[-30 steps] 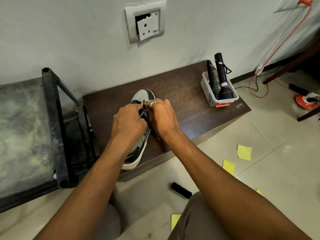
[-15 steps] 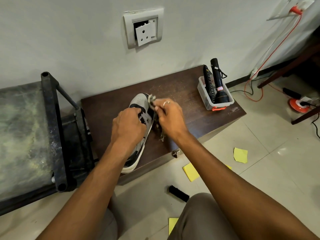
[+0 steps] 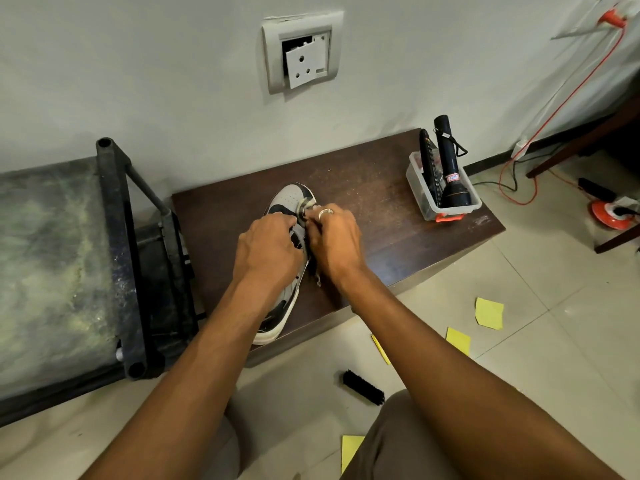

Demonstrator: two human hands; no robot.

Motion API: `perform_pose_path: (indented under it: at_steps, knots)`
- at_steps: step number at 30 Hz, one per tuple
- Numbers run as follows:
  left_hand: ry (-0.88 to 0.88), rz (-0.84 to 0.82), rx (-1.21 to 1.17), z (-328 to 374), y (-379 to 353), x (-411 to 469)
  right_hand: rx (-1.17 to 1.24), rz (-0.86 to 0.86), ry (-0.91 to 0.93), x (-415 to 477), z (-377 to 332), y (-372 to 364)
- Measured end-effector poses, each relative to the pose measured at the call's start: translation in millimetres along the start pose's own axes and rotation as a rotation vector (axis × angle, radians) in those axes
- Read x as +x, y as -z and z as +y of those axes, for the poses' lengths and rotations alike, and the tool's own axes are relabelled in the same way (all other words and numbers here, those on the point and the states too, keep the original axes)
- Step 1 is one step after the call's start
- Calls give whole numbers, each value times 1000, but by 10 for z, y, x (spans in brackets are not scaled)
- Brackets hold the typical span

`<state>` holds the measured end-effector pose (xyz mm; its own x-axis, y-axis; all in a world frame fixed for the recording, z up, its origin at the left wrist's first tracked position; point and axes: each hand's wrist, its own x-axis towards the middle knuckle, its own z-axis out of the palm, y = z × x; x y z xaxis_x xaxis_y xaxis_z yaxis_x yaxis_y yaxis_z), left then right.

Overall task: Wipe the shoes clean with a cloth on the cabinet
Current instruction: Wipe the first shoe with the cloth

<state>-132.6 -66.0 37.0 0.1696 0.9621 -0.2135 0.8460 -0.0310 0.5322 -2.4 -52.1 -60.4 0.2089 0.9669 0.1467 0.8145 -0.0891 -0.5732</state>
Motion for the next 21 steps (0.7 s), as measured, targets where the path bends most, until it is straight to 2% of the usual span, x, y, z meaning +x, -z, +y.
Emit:
perform_pose_path:
  at_steps: [5,12,16,19,21]
  knots:
    - [-5,-8,-18,-14,-5,0,-159,-51,34,409,-112,17]
    - [-20,13,-16,-30,-44,12,-146,-122,0,276,-10,49]
    - [10,50,-11,-28,-69,21,-6,-240,-102,55,-34,218]
    - [39,52,-26,-39,-76,34,140,-409,-181,-103,29,427]
    - [31,34,-32,-65,-64,54,263,-417,-211,-234,112,545]
